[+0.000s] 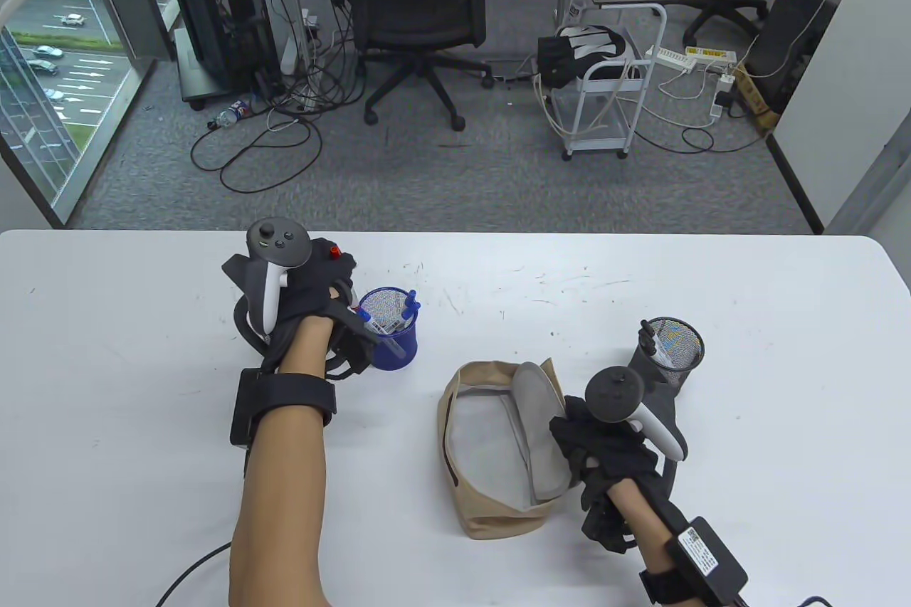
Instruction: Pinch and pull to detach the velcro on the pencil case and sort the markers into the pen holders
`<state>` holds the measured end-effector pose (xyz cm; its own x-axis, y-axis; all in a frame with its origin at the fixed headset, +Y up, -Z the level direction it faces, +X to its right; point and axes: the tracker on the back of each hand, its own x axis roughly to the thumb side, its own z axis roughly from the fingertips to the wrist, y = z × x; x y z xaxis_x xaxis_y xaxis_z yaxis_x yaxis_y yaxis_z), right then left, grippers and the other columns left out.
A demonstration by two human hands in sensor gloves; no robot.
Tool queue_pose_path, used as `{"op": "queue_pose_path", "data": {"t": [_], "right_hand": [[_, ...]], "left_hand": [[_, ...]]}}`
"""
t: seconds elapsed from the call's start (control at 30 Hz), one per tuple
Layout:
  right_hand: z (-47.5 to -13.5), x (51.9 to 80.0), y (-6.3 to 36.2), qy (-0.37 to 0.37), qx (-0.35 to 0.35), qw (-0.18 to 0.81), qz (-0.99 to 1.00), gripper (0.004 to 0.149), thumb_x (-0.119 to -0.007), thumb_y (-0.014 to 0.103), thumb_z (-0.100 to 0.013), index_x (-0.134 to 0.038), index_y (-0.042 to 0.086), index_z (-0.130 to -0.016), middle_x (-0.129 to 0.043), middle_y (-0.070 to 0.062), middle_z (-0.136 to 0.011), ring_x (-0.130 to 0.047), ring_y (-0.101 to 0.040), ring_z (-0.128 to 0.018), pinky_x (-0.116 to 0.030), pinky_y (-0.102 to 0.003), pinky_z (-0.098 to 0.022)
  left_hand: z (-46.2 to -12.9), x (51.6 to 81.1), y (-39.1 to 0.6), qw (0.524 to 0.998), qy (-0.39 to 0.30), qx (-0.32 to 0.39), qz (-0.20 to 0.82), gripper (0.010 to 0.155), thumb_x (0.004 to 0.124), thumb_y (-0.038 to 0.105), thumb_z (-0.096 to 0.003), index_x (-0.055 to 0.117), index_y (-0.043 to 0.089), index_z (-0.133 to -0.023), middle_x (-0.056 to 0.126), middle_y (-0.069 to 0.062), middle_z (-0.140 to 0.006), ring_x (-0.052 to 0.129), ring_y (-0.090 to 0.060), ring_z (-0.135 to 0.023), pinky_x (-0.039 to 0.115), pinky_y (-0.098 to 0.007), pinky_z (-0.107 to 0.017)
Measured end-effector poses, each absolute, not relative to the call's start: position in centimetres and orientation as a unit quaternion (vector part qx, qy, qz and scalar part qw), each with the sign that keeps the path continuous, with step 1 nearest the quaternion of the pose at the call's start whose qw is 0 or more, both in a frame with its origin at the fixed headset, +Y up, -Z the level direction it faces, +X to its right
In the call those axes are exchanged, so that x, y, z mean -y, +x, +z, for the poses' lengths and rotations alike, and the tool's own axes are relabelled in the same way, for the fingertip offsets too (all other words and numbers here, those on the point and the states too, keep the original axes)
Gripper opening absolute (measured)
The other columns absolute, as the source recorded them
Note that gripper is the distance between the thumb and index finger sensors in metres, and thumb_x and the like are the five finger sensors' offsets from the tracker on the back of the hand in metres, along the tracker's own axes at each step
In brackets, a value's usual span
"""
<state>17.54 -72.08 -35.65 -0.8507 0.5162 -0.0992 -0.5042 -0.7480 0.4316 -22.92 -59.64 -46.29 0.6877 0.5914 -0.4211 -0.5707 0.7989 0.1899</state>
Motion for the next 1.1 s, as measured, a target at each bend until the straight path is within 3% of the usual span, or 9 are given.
{"op": "queue_pose_path", "data": {"t": [0.43, 0.57, 0.8, 1.1], "right_hand": [[-35.7, 72.0, 17.6, 0.012, -0.227, 0.272, 0.935, 0.058, -0.075, 0.033, -0.054, -0.065, -0.001, -0.1, -0.097, -0.016, -0.078, -0.106, -0.023, -0.033, -0.087, -0.033, -0.023], [-35.7, 72.0, 17.6, 0.01, -0.228, 0.272, 0.935, 0.058, -0.075, 0.034, -0.054, -0.065, -0.001, -0.1, -0.097, -0.016, -0.078, -0.106, -0.023, -0.033, -0.087, -0.034, -0.023], [-35.6, 71.7, 17.8, 0.006, -0.225, 0.27, 0.936, 0.062, -0.075, 0.038, -0.054, -0.063, 0.001, -0.102, -0.095, -0.017, -0.081, -0.105, -0.025, -0.036, -0.087, -0.035, -0.025], [-35.2, 70.9, 18.0, 0.006, -0.206, 0.269, 0.941, 0.066, -0.075, 0.042, -0.054, -0.06, 0.002, -0.104, -0.093, -0.019, -0.085, -0.105, -0.028, -0.041, -0.086, -0.037, -0.028]], "left_hand": [[-45.4, 60.7, -27.4, 0.915, 0.033, -0.292, 0.276, 0.06, 0.088, 0.042, -0.0481, 0.079, 0.019, -0.103, 0.096, -0.011, -0.096, 0.11, -0.027, -0.072, 0.099, -0.04, -0.044], [-44.8, 60.3, -26.2, 0.928, 0.029, -0.254, 0.272, 0.061, 0.088, 0.042, -0.0482, 0.078, 0.019, -0.103, 0.094, -0.012, -0.098, 0.107, -0.029, -0.075, 0.097, -0.042, -0.046], [-41.0, 61.4, -20.1, 0.979, 0.016, -0.105, 0.175, 0.069, 0.085, 0.045, -0.0487, 0.07, 0.017, -0.109, 0.083, -0.015, -0.108, 0.093, -0.036, -0.091, 0.087, -0.048, -0.058], [-34.1, 67.8, -14.1, 0.999, -0.007, 0.002, 0.047, 0.083, 0.077, 0.054, -0.0499, 0.046, 0.021, -0.119, 0.051, -0.011, -0.125, 0.056, -0.038, -0.11, 0.057, -0.057, -0.074]]}}
